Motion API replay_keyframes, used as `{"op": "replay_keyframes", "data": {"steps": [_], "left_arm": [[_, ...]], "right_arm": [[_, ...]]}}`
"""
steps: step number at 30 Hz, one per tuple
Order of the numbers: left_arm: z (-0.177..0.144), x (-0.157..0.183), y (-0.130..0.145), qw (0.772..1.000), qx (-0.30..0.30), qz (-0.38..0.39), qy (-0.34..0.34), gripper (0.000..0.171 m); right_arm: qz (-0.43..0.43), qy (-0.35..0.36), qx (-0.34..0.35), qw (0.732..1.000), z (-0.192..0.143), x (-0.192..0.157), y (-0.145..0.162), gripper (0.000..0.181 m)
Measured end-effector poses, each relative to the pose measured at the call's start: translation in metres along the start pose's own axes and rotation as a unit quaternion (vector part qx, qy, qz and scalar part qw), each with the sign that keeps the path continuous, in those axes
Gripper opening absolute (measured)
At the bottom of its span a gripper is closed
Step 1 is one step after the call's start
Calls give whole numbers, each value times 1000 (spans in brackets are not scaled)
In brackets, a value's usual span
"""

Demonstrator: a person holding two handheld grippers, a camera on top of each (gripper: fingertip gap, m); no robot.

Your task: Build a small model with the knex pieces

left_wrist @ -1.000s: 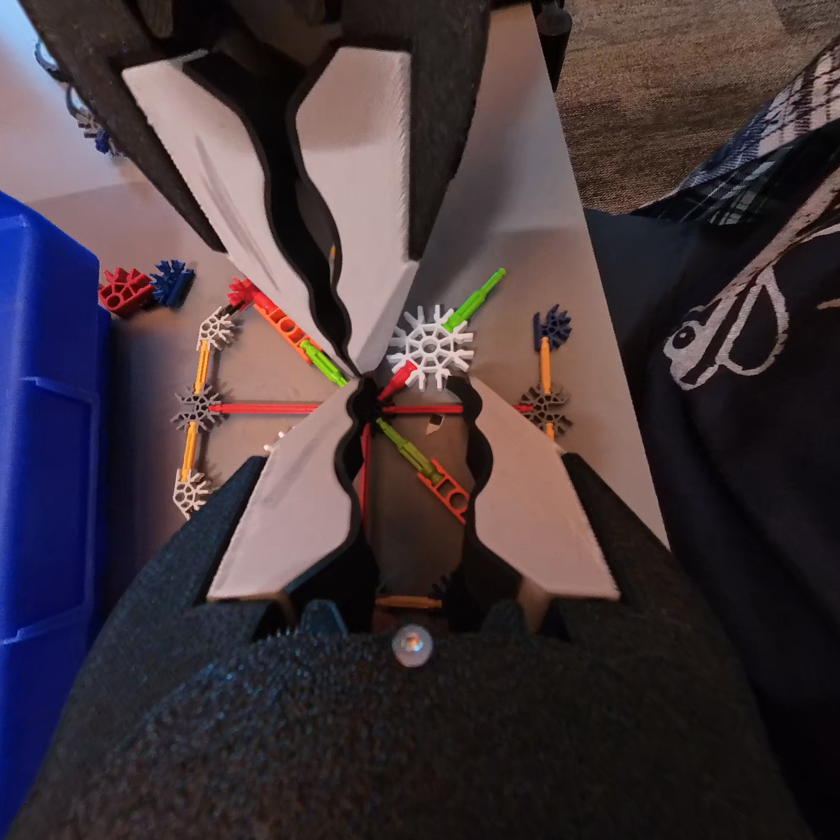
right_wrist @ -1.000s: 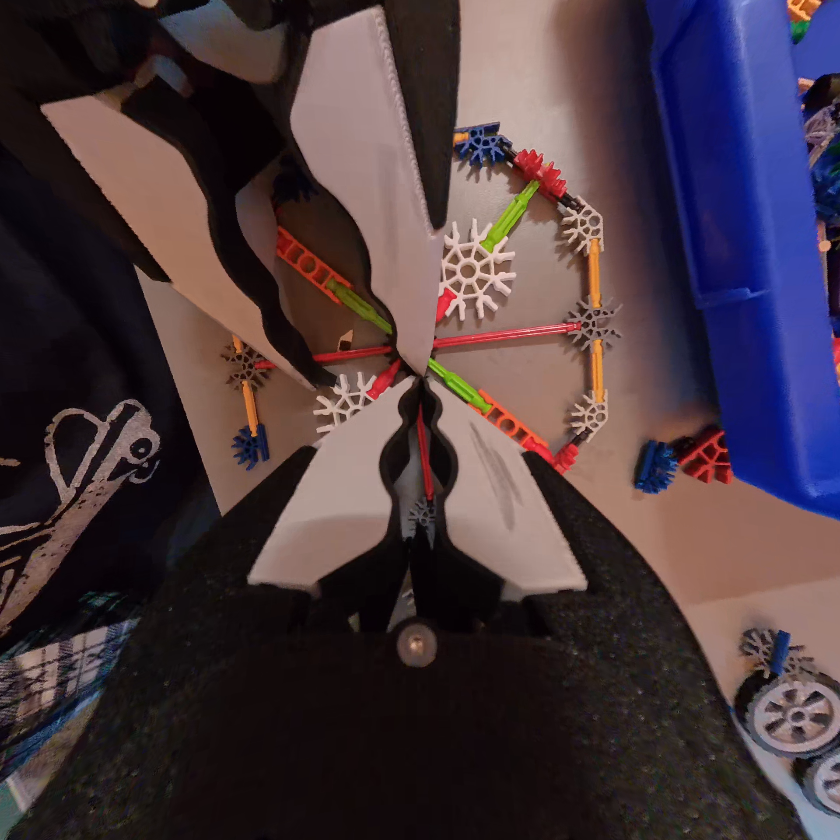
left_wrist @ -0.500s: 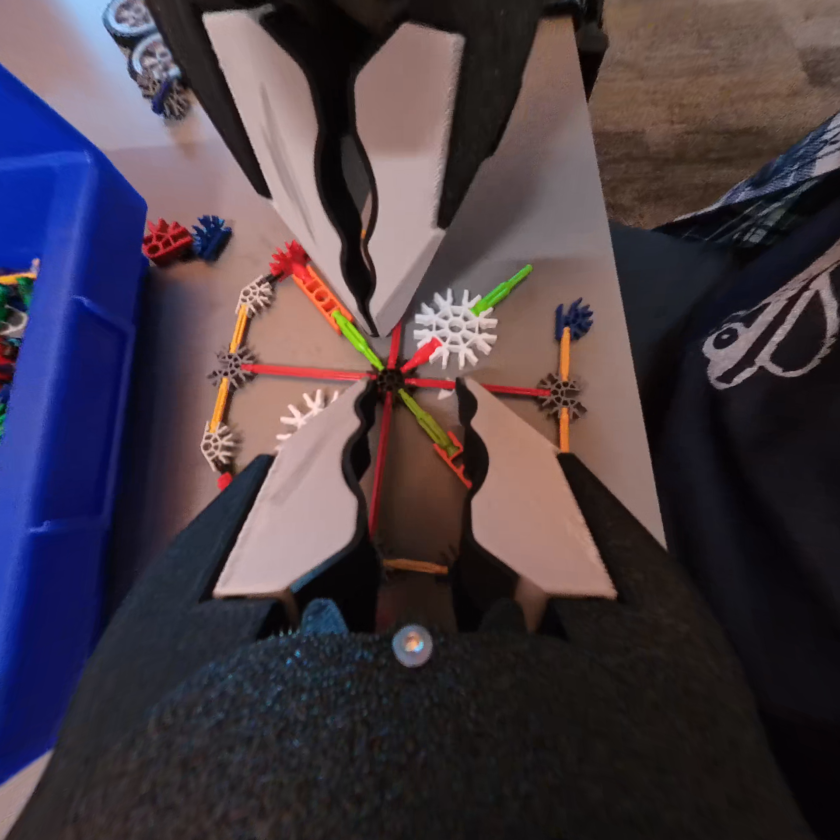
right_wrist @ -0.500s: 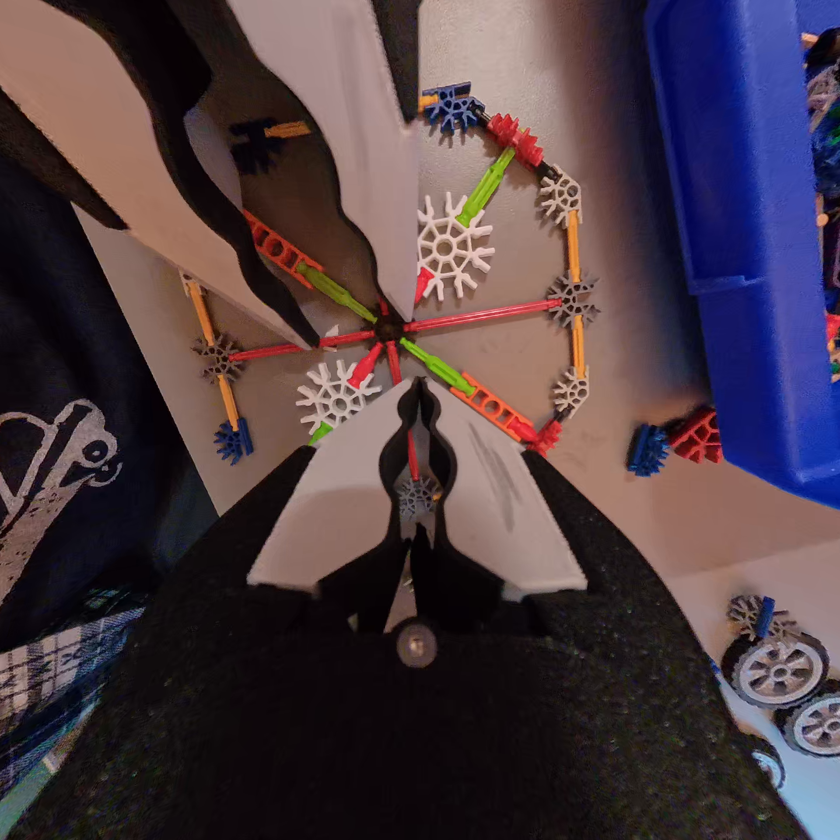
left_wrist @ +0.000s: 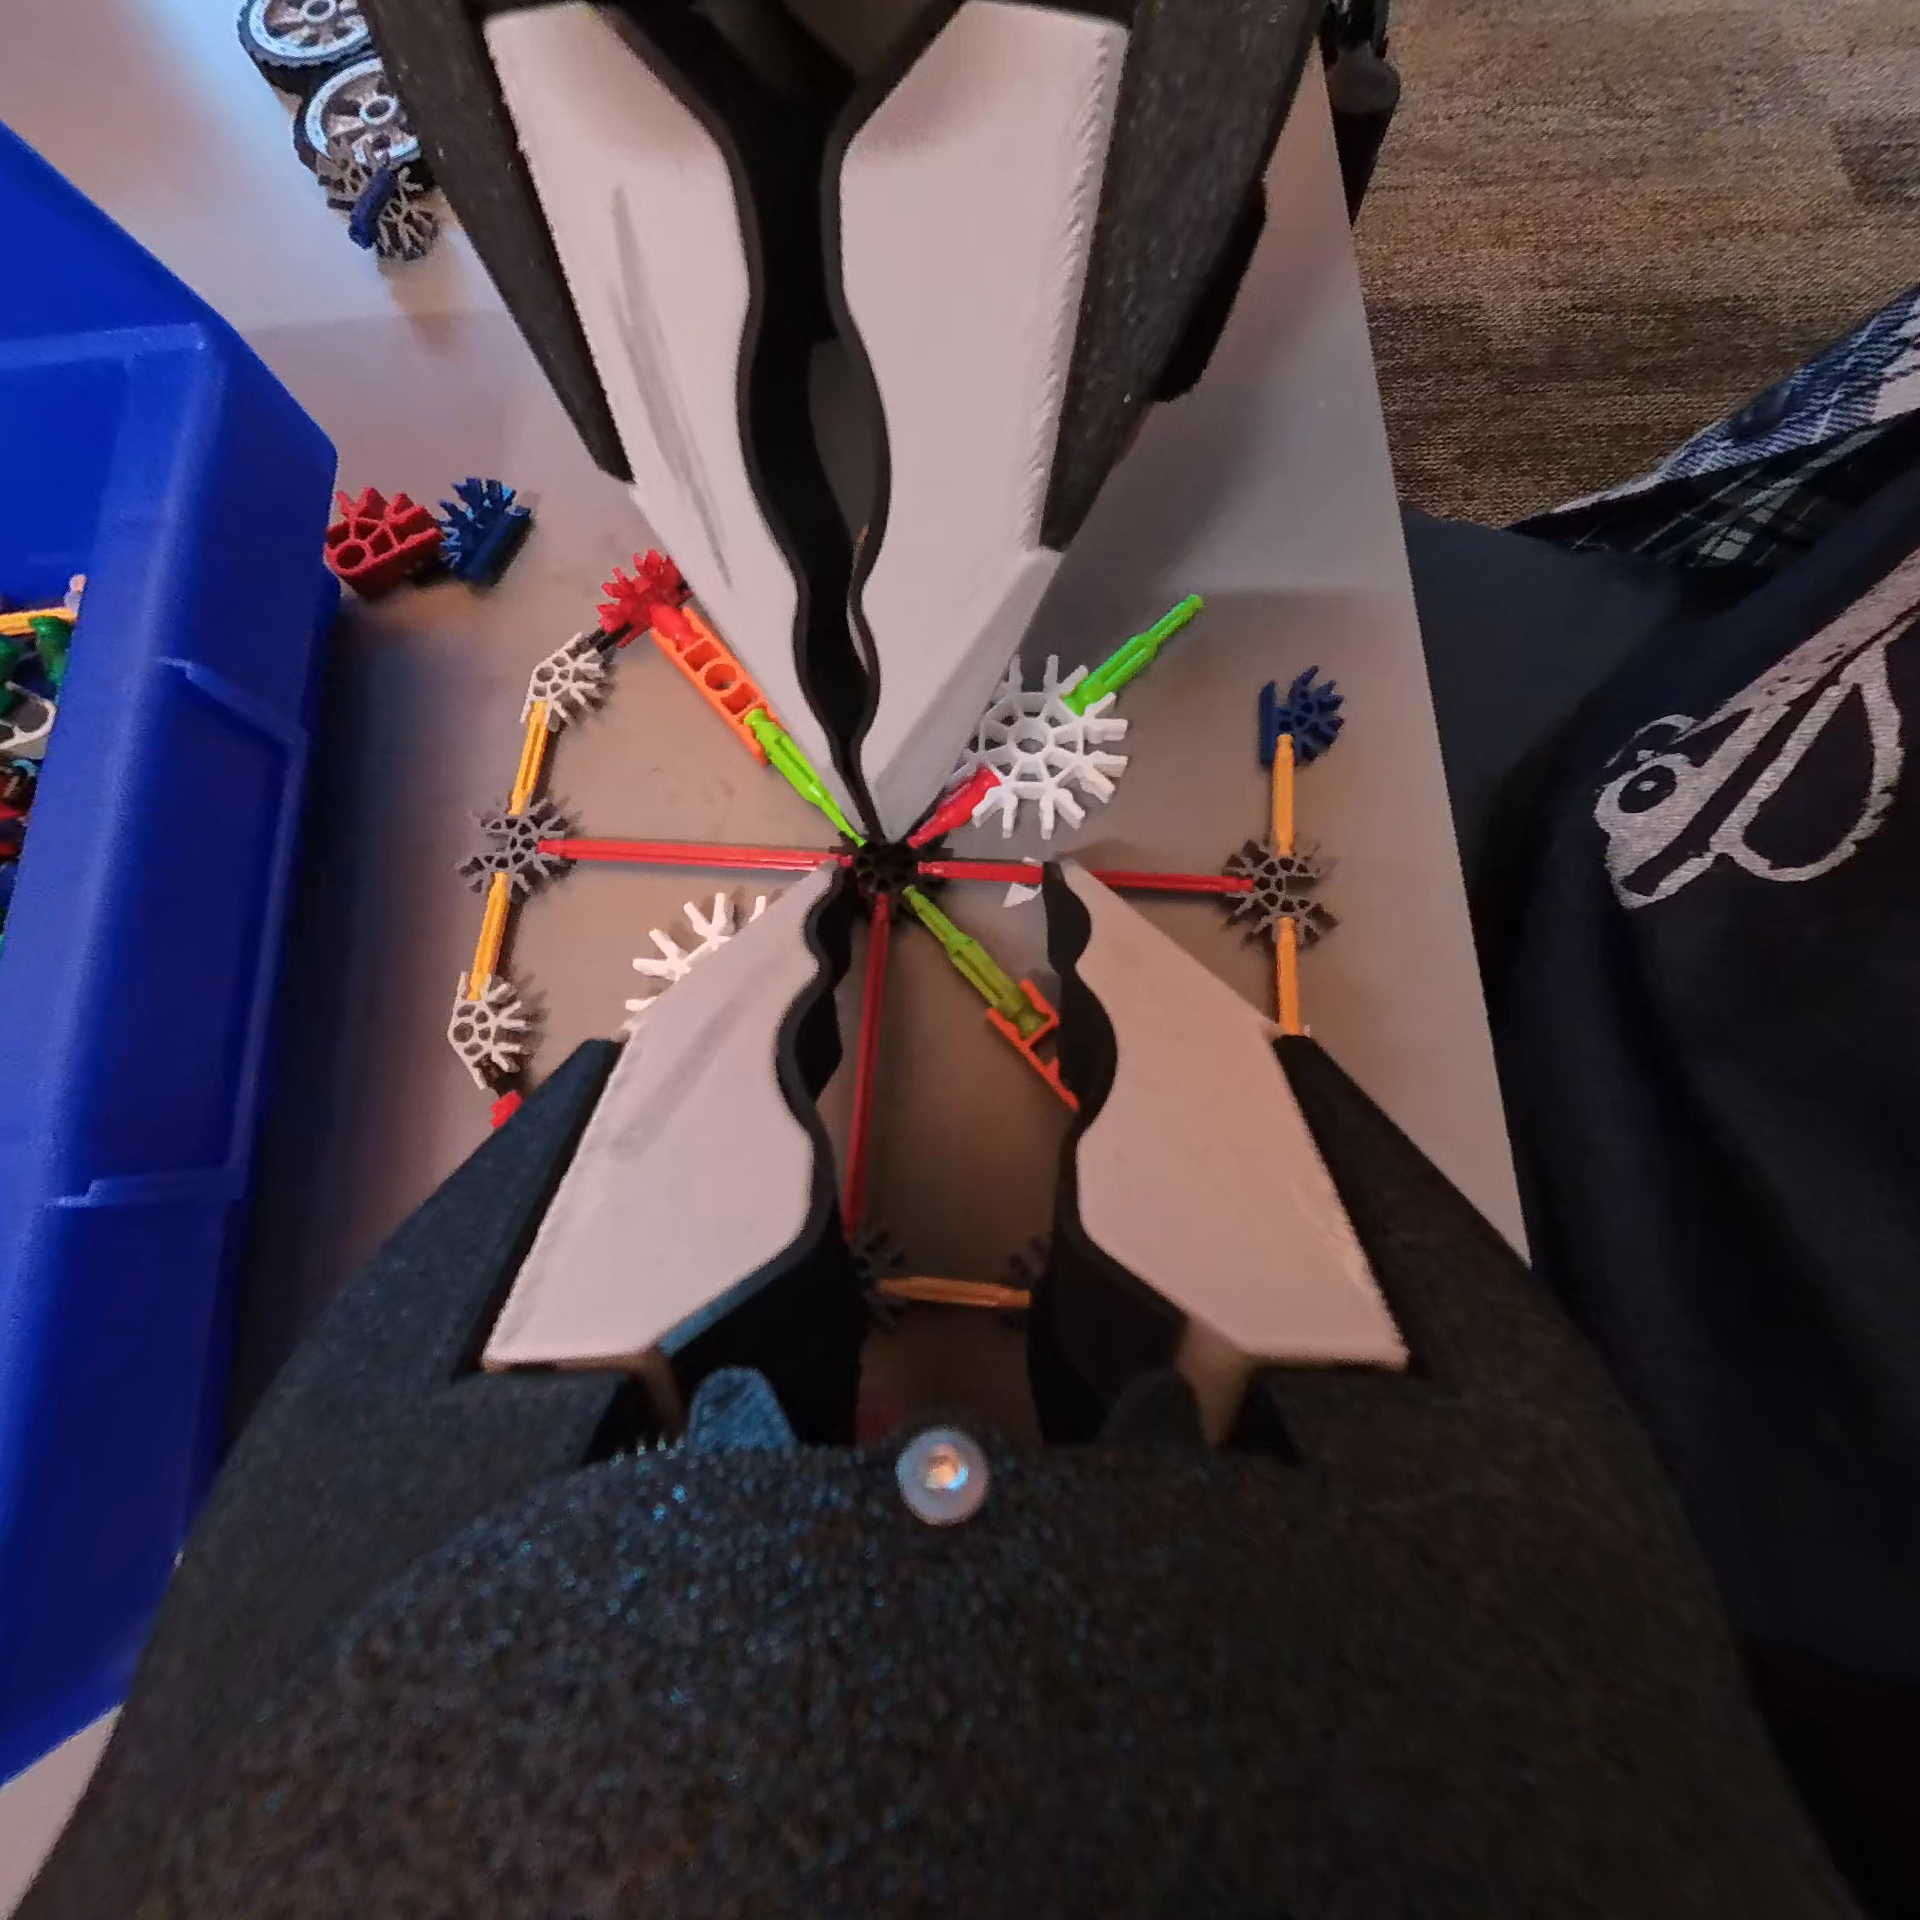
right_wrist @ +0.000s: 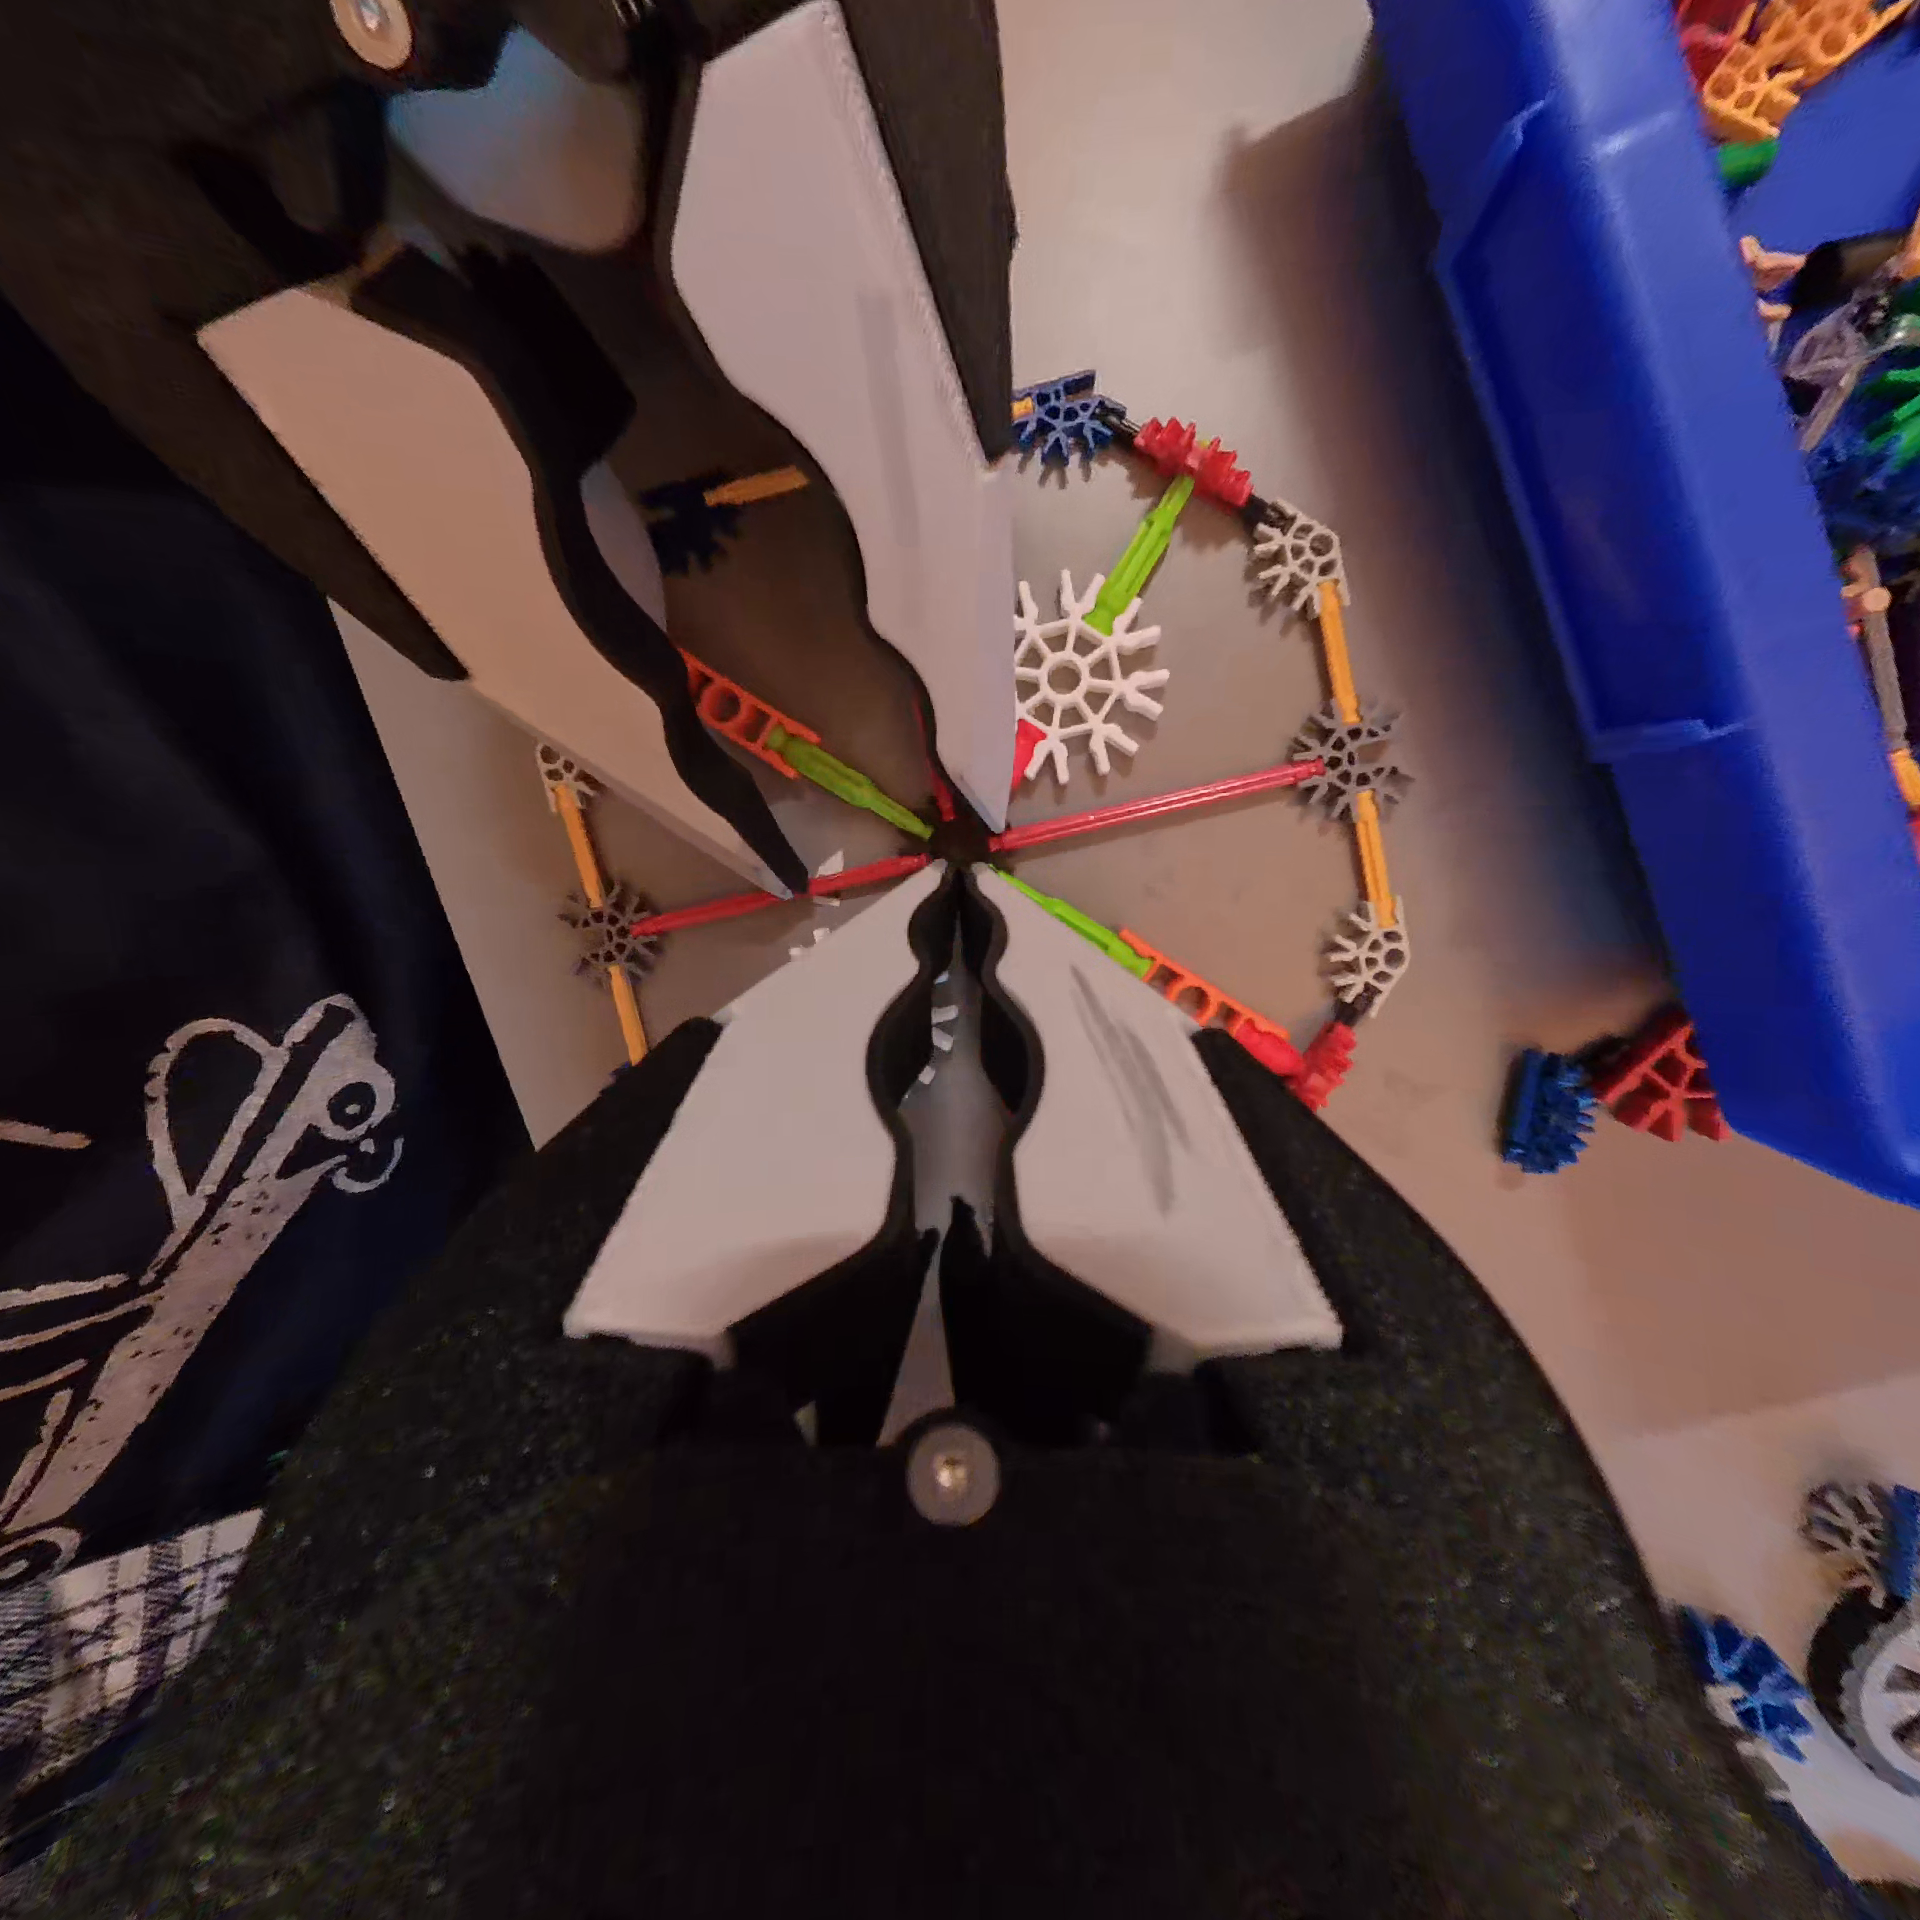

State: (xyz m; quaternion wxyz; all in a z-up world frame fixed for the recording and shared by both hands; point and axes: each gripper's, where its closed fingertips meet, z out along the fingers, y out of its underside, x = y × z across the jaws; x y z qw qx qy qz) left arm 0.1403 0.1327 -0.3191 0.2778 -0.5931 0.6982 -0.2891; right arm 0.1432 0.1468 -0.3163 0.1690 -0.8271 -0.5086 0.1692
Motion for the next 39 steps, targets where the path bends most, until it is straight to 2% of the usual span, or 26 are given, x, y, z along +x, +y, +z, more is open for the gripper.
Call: {"op": "replay_keyframes", "data": {"steps": [11,14,18,32,36,39], "left_arm": [[1,-1,1,1000,-2,-4,1,37],[1,-1,1,1000,-3,-7,2,37],[1,-1,1,1000,-2,-7,2,37],[1,-1,1,1000,-2,-9,1,37],[1,-1,1,1000,-2,-10,2,37],[1,-1,1,1000,-3,-7,0,36]], "right_arm": [[-8,-5,-1,1000,0,-1,2,0],[15,-15,41,999,-15,1,-12,0],[22,-28,25,999,-14,1,0,0],[15,-33,-10,999,1,-8,7,0],[35,-53,8,998,-1,-8,6,0],[57,-68,49,995,-17,-5,-2,0]]}}
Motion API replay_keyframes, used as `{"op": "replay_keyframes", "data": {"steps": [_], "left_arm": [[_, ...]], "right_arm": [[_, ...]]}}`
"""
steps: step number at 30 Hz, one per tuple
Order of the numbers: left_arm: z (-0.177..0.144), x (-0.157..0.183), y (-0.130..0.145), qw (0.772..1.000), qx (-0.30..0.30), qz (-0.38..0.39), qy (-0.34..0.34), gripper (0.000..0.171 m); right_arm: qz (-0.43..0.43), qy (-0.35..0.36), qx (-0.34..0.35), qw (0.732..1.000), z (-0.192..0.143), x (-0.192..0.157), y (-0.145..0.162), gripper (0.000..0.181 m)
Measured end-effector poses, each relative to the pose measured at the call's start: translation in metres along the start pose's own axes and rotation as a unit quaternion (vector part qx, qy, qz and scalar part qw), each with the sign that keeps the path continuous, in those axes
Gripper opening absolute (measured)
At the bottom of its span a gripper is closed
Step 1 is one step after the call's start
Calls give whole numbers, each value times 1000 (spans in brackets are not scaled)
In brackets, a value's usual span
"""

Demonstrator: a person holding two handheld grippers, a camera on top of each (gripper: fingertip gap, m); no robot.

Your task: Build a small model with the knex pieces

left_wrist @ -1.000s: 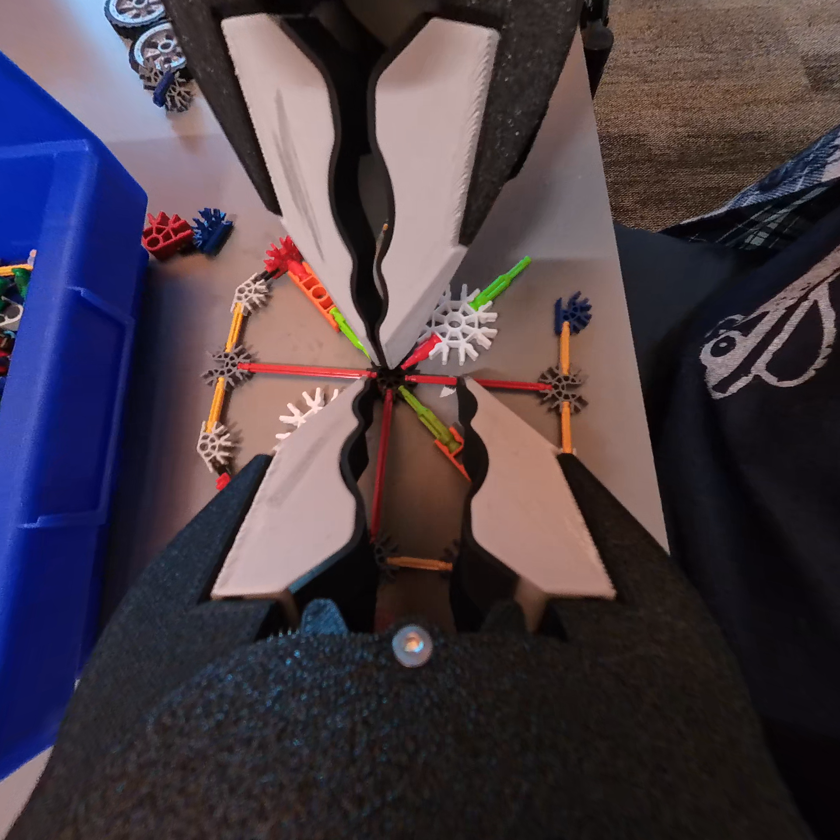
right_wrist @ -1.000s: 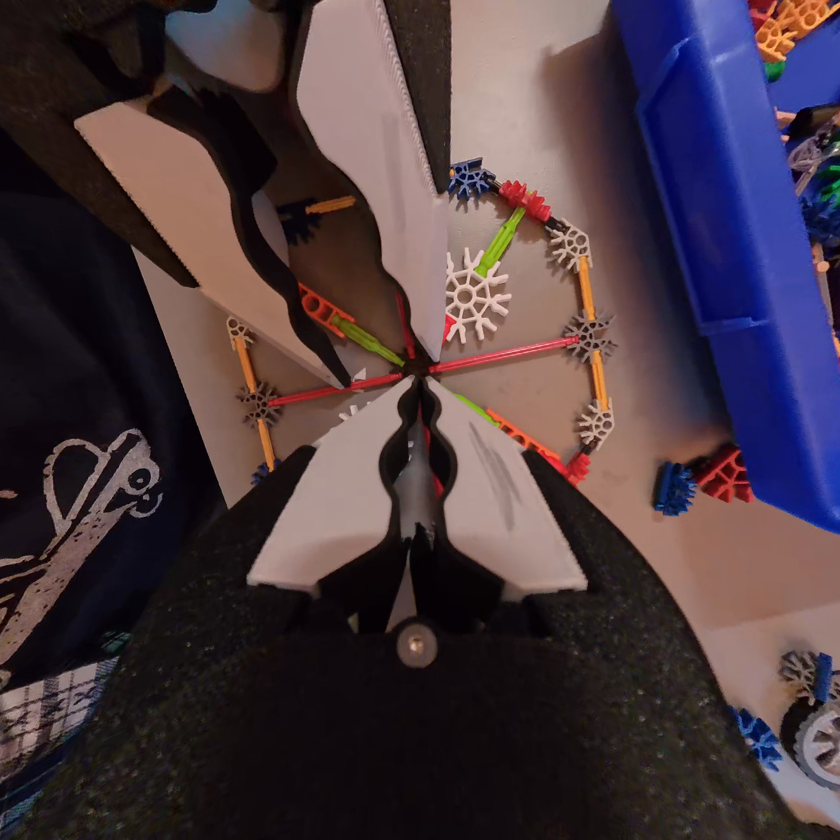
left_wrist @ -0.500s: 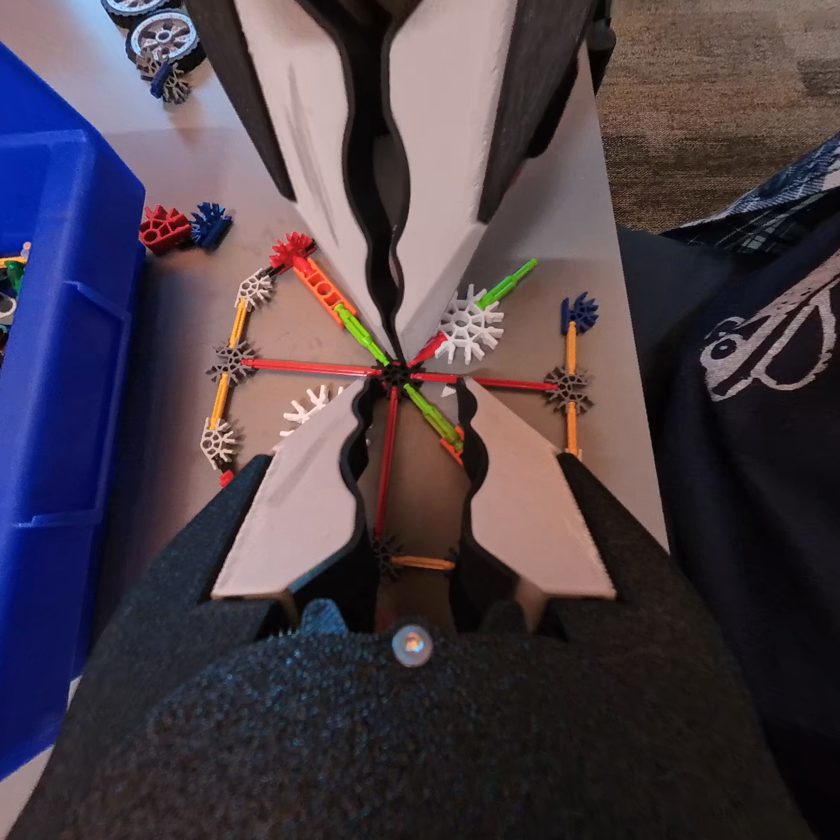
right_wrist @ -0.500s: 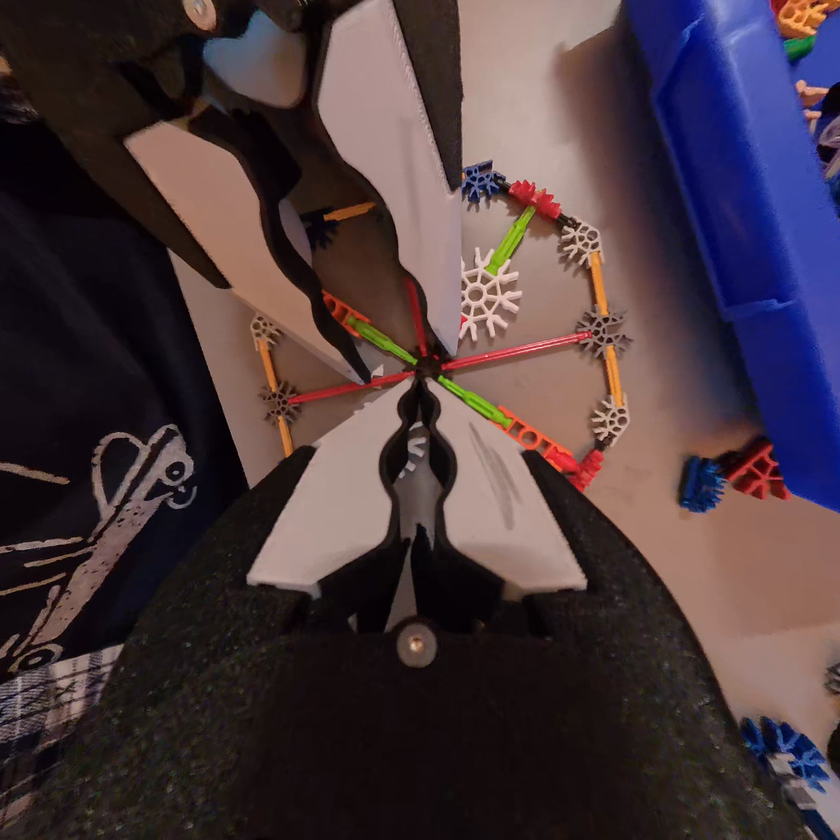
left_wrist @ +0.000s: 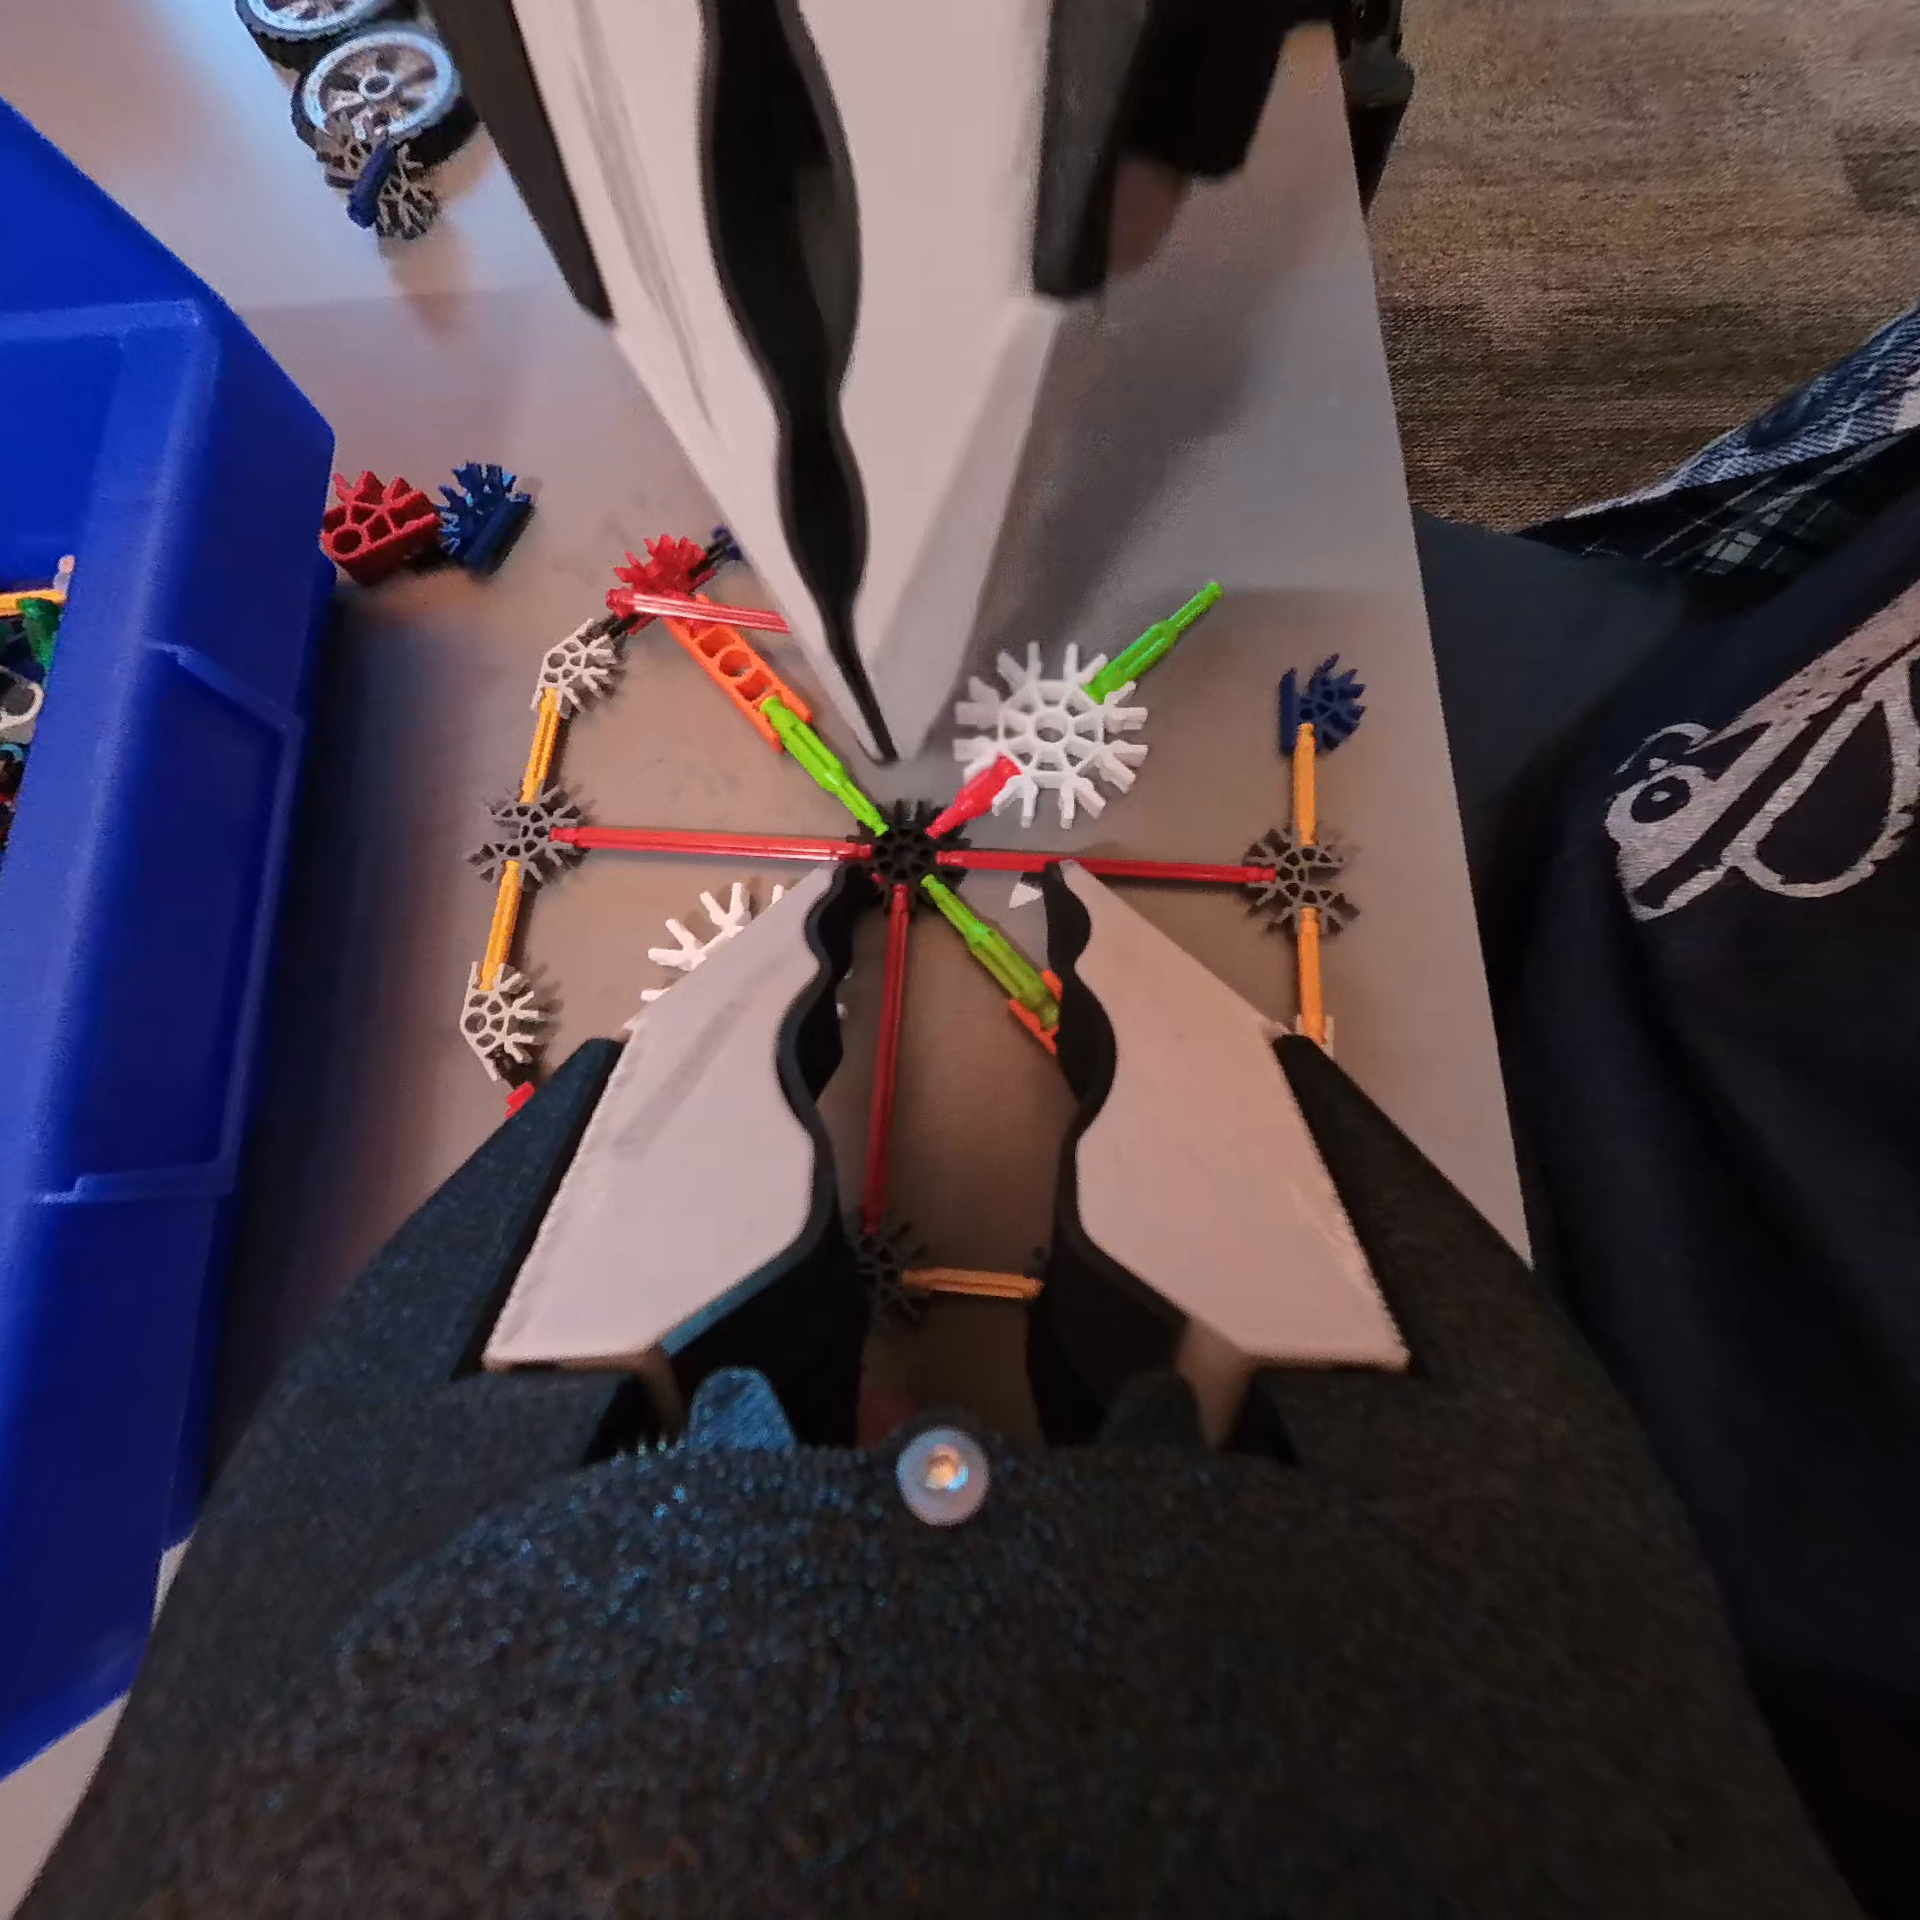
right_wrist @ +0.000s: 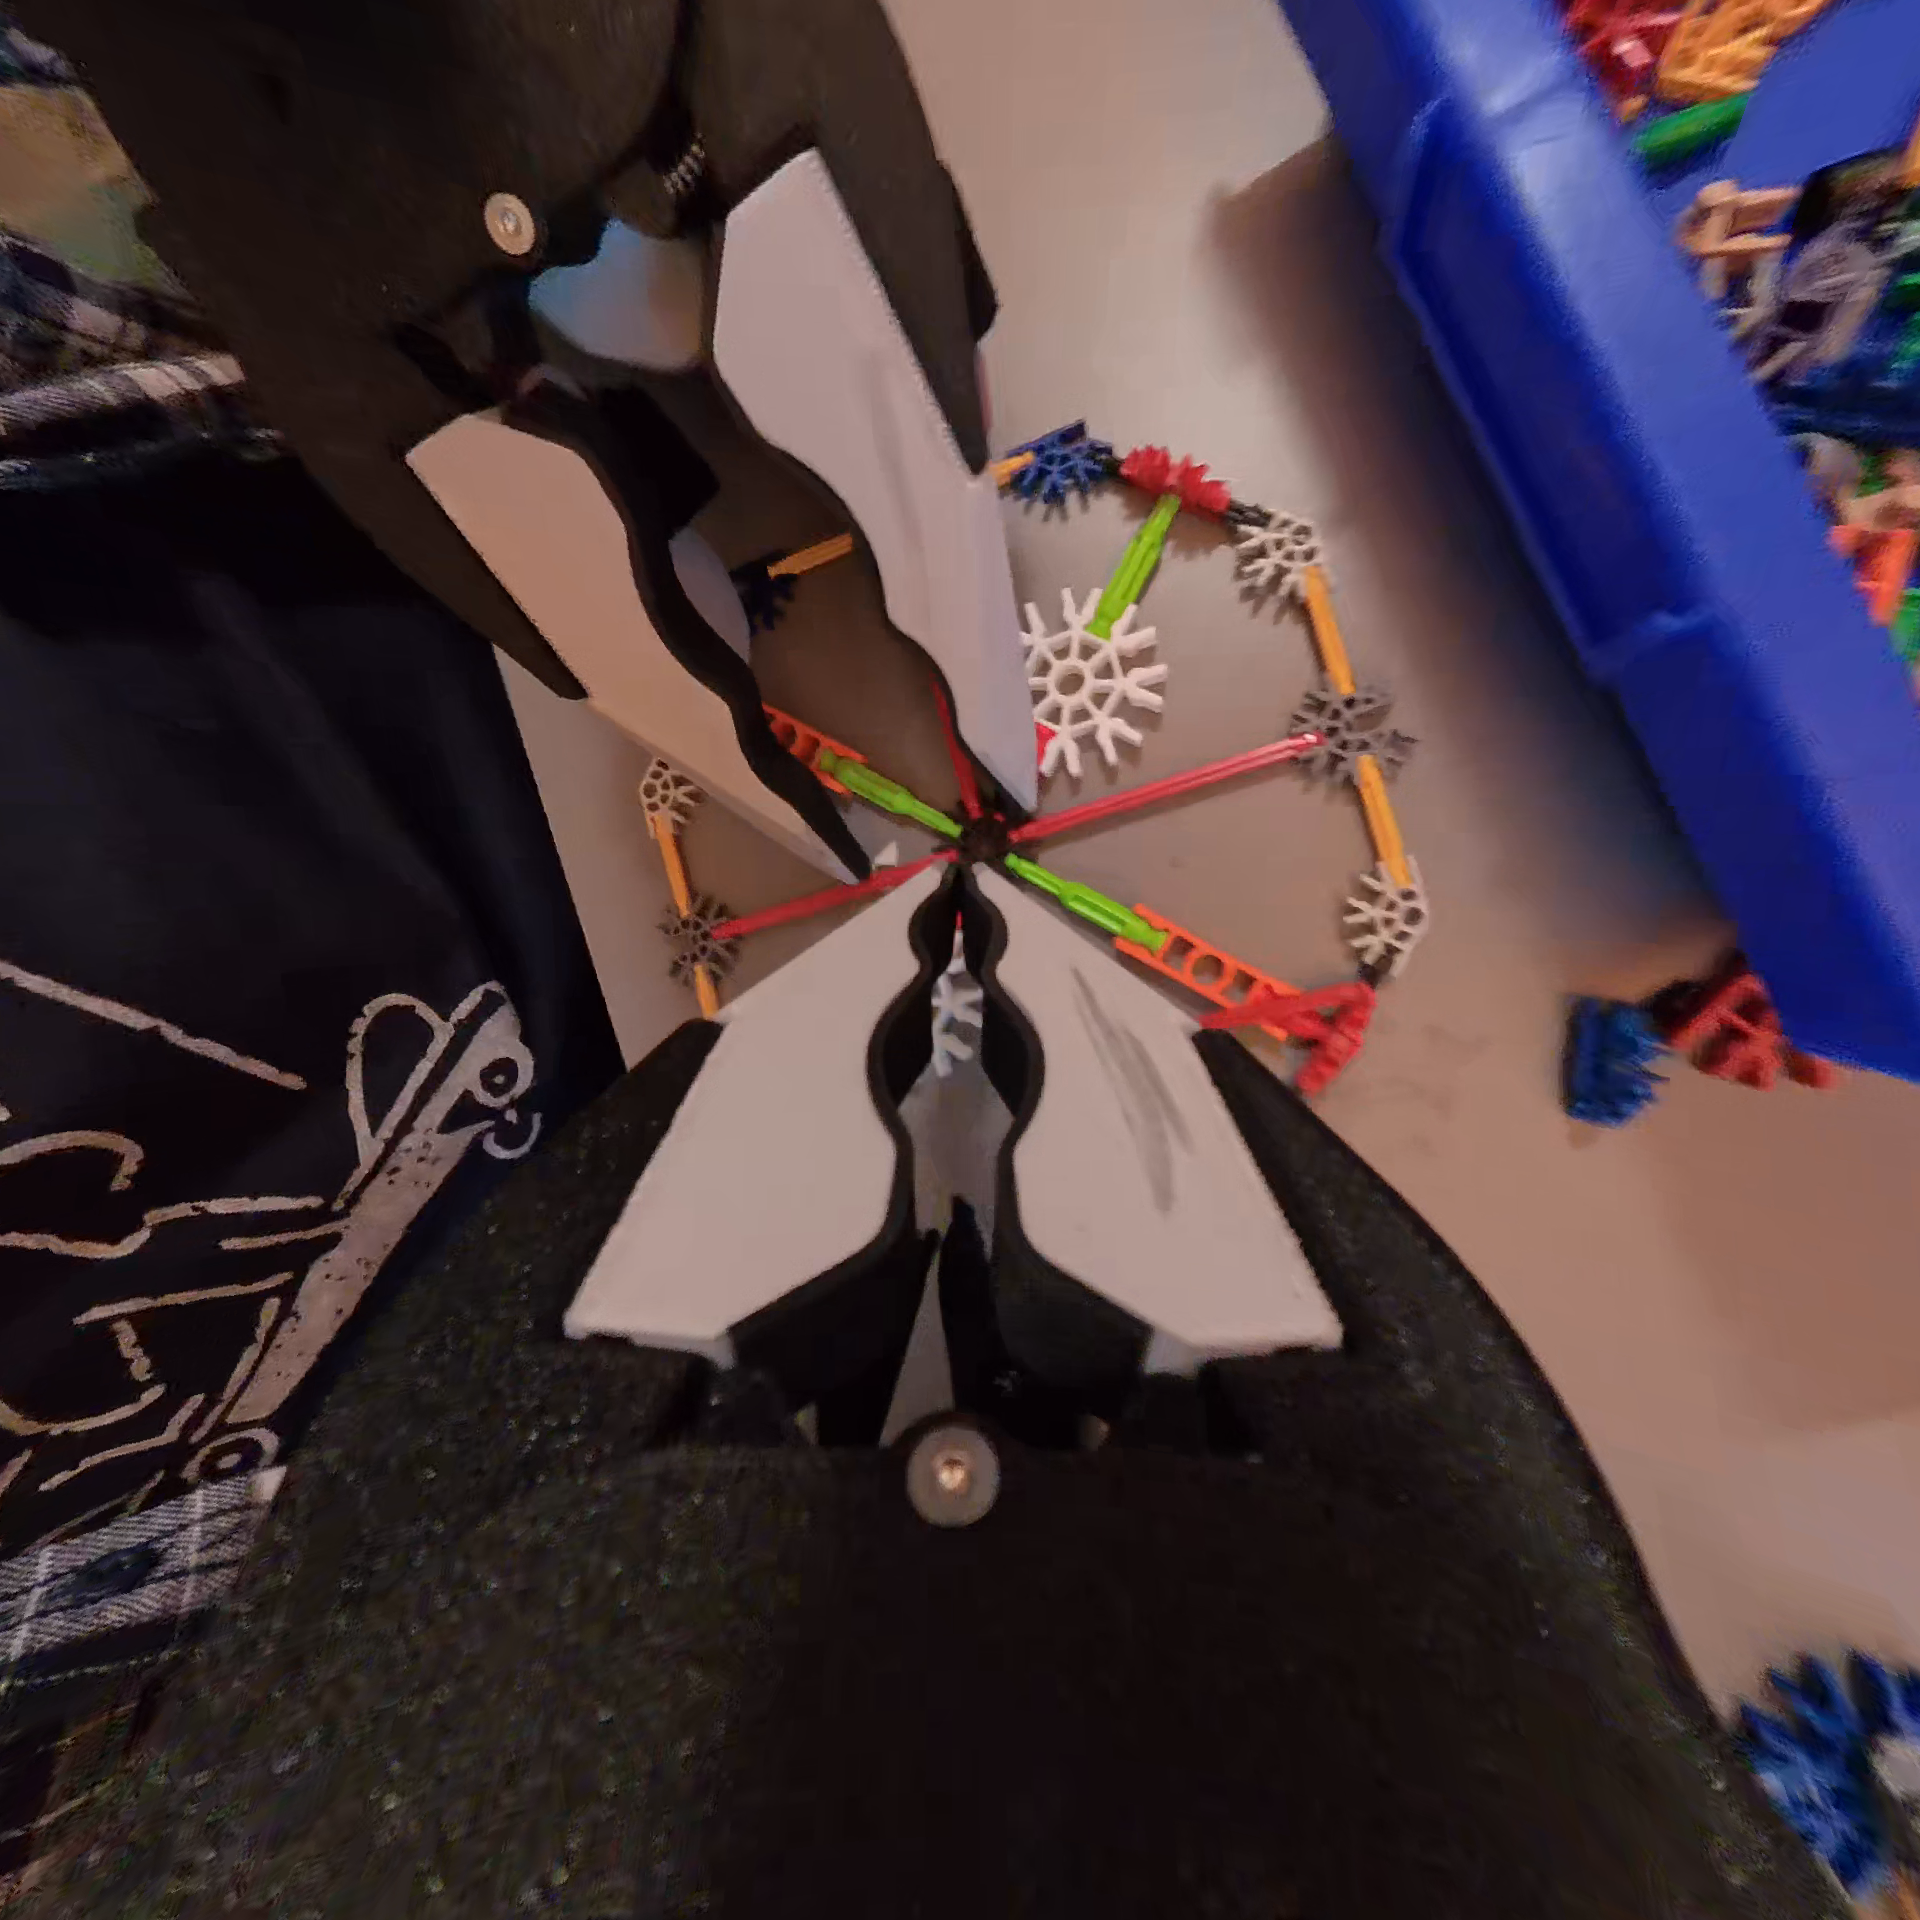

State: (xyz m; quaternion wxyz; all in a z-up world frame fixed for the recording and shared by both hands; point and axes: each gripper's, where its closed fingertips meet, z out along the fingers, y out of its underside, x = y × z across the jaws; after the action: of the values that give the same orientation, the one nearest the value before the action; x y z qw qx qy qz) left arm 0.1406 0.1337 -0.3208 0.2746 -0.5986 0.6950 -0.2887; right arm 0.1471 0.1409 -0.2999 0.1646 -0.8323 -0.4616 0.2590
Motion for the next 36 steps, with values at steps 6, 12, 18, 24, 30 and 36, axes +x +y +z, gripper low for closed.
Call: {"op": "replay_keyframes", "data": {"steps": [6,12,18,24,30,36], "left_arm": [[0,-6,0,1000,-4,-11,-21,34],[1,-13,0,999,-10,-36,-37,33],[4,-13,-1,997,-15,-55,-57,34],[5,-11,-1,995,-17,-67,-70,36],[4,-10,-1,995,-17,-80,-59,37],[1,-11,0,995,-19,-81,-53,37]], "right_arm": [[31,107,38,993,-40,22,2,5],[66,186,27,980,-50,31,30,15],[101,176,33,979,-19,42,24,17],[90,194,7,977,-6,53,29,5],[16,178,-31,983,-10,46,30,2],[-150,152,-71,974,-15,32,21,2]]}}
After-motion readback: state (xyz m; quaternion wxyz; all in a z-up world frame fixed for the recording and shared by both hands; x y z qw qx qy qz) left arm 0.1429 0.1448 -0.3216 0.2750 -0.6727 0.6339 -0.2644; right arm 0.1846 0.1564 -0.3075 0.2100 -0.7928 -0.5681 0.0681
